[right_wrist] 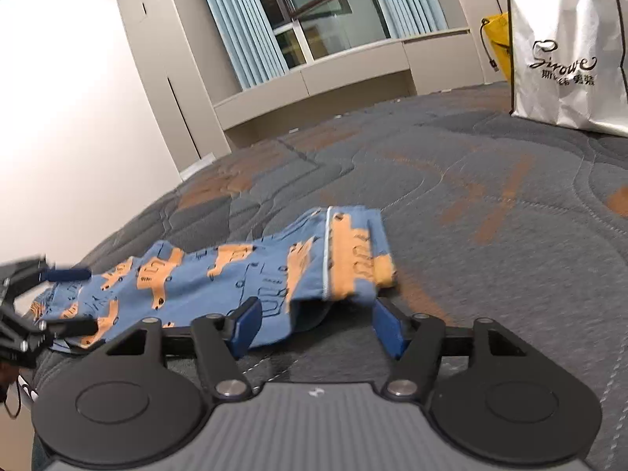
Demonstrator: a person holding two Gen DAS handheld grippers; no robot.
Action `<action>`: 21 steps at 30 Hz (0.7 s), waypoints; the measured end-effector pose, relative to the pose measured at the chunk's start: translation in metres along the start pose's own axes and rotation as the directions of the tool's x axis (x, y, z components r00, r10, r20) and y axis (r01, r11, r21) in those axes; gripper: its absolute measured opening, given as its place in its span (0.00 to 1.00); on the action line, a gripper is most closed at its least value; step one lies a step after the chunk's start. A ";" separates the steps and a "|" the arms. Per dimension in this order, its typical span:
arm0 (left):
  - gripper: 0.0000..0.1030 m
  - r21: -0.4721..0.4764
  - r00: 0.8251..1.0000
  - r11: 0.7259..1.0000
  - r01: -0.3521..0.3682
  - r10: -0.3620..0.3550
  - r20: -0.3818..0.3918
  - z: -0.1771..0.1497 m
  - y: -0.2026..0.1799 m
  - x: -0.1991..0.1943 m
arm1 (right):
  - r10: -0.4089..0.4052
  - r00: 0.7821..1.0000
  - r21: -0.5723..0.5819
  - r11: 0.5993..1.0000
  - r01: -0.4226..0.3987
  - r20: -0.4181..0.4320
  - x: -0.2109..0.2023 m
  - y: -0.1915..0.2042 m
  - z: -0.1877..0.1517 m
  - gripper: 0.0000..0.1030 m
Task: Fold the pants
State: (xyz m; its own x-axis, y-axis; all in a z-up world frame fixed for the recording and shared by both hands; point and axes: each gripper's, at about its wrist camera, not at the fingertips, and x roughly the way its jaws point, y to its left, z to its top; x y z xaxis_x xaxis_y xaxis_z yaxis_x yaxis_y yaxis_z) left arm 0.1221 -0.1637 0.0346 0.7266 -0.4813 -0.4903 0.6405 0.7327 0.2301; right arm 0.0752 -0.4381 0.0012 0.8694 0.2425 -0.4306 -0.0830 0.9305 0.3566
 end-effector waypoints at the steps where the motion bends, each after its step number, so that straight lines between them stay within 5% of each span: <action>1: 1.00 -0.001 1.000 1.000 0.004 -0.004 0.013 0.009 -0.002 0.008 | -0.002 1.000 0.007 1.000 0.002 0.010 -0.003 -0.004 0.002 0.86; 6: 0.99 -0.043 0.998 0.997 0.064 -0.064 -0.003 0.038 -0.008 0.077 | -0.094 0.995 -0.086 0.992 0.097 0.036 -0.004 -0.001 0.004 0.96; 10: 1.00 -0.043 0.990 0.989 0.141 -0.141 0.002 0.061 -0.013 0.118 | -0.213 0.977 -0.250 0.944 0.214 0.033 -0.001 0.005 0.001 1.00; 15: 1.00 -0.041 0.967 0.967 0.253 -0.254 -0.034 0.087 -0.015 0.160 | -0.290 0.952 -0.424 0.854 0.302 0.096 0.008 0.012 -0.002 1.00; 21: 0.99 -0.087 0.919 0.923 0.375 -0.383 -0.097 0.104 -0.007 0.199 | -0.278 0.944 -0.638 0.698 0.324 0.175 0.023 0.035 -0.020 0.96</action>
State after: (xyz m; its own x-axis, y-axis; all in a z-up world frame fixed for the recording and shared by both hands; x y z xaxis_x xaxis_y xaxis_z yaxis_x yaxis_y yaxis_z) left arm 0.2885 -0.3146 0.0230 0.3985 -0.6758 -0.6200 0.8421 0.5374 -0.0445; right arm 0.0825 -0.3948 -0.0128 0.9295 -0.0782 -0.3604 -0.0868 0.9034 -0.4199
